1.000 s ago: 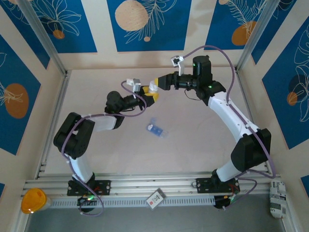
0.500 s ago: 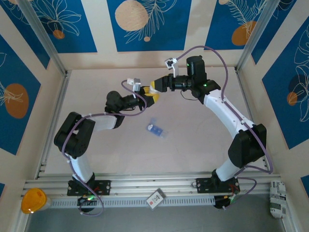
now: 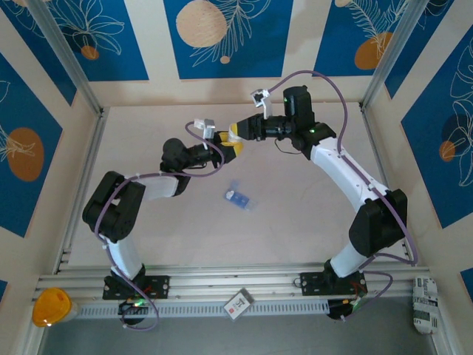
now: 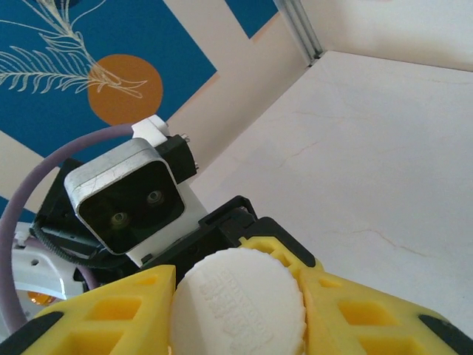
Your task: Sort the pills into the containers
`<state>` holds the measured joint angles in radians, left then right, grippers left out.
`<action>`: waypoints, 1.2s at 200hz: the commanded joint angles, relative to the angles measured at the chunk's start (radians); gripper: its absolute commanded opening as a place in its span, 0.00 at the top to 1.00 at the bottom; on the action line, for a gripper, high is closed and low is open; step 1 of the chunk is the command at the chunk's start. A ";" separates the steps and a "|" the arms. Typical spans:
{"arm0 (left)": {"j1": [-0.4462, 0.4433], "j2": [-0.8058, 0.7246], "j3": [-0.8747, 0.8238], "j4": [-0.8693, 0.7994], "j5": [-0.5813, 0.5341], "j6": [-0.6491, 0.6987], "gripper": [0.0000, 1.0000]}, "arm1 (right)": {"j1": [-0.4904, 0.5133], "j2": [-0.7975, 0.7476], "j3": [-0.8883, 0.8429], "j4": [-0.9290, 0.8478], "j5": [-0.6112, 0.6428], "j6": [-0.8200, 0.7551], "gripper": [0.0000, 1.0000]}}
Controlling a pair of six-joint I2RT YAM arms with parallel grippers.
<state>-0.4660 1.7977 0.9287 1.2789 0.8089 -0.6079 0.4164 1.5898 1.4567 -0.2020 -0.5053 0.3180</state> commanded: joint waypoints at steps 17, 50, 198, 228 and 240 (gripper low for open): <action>-0.032 -0.109 0.031 -0.143 -0.105 0.183 1.00 | 0.055 0.000 -0.057 0.011 0.145 0.026 0.62; -0.075 -0.176 0.003 -0.213 -0.261 0.307 1.00 | 0.100 -0.007 -0.115 0.064 0.281 0.071 0.62; -0.147 -0.156 -0.034 -0.231 -0.441 0.402 1.00 | 0.096 -0.023 -0.031 -0.015 0.355 0.140 0.47; -0.112 -0.134 -0.049 -0.193 -0.411 0.373 1.00 | 0.041 -0.083 -0.033 -0.002 0.265 0.161 0.27; -0.096 -0.131 -0.052 -0.183 -0.392 0.354 1.00 | 0.021 -0.109 -0.049 0.021 0.197 0.161 0.21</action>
<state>-0.5865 1.6596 0.8886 0.9924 0.3592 -0.2291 0.4812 1.5536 1.4025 -0.1810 -0.1810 0.4664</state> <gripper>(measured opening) 0.450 0.741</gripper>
